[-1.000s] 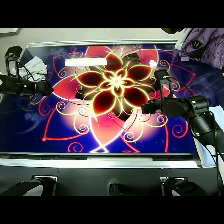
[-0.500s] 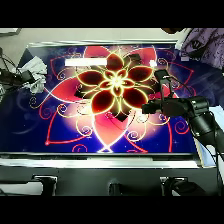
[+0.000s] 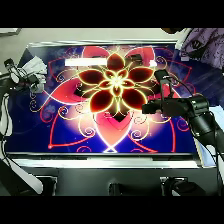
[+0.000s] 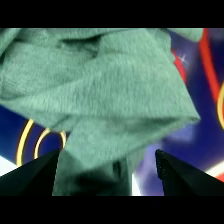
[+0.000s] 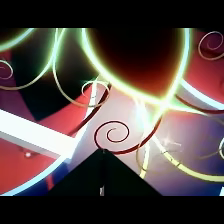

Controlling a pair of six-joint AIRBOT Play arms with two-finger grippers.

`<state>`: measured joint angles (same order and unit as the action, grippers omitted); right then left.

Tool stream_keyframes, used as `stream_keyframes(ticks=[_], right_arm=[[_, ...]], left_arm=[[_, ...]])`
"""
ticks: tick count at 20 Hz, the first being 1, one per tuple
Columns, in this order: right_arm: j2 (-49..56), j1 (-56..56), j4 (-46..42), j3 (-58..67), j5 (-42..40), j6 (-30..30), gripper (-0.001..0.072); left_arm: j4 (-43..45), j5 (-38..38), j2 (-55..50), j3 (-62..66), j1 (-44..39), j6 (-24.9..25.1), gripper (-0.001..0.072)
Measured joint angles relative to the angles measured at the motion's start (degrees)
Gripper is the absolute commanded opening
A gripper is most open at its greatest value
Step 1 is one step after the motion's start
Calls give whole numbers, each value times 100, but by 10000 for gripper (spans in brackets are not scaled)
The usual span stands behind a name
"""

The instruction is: Fold the clothes and pants, and hang the long-sleeved shirts on hangers.

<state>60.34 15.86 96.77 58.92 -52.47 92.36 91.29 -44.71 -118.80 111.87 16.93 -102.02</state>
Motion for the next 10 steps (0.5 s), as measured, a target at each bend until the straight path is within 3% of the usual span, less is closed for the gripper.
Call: stream_keyframes(ticks=[1,2,3,5,10], right_arm=[[0,0,-7,0,-2,0,38],[0,0,-7,0,-2,0,39],[0,0,-7,0,-2,-2,40],[0,0,-7,0,-7,-2,98],[-66,0,-11,0,-234,-4,97]], left_arm=[[24,59,-164,111,13,0,540],[37,109,-273,188,15,-2,178],[39,149,-341,251,17,-4,14],[-24,133,-345,323,0,-2,12],[-756,-715,328,382,-350,264,9]])
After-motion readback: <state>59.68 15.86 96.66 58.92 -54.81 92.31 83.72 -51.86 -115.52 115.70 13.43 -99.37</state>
